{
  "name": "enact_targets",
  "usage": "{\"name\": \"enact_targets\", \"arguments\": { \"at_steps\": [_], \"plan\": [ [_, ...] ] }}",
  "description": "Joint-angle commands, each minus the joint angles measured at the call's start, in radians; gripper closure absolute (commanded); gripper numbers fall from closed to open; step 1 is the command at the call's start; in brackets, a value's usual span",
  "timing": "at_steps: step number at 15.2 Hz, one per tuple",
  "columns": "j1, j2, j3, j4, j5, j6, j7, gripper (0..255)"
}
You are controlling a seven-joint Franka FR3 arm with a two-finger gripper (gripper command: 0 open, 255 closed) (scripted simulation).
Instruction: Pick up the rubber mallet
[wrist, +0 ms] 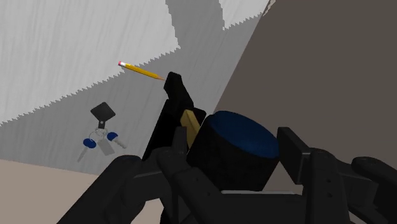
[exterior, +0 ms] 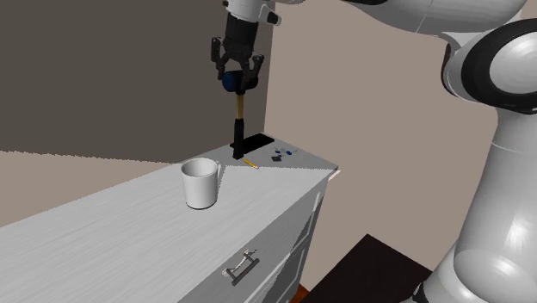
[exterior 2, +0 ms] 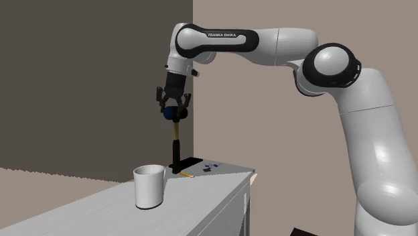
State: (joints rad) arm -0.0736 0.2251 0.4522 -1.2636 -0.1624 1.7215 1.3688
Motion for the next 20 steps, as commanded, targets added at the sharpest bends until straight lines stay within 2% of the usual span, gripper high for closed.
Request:
{"name": "enact_targets", "arguments": {
  "at_steps": [1, 3, 9, 15, 18, 20],
  "plan": [
    [0.0, 0.003, 0.0, 0.0, -0.001, -0.001, 0.0, 255],
    [-0.001, 0.001, -0.001, -0.002, 0.001, -0.001, -0.002, 255],
    [0.028, 0.057, 0.002, 0.159, -0.028, -0.111, 0.001, 255],
    [0.084, 0.149, 0.001, 0.386, -0.077, -0.251, 0.002, 255],
    [0.144, 0.237, -0.007, 0.579, -0.122, -0.356, -0.004, 255],
    [0.15, 0.244, -0.009, 0.594, -0.125, -0.363, -0.005, 255]
  ]
}}
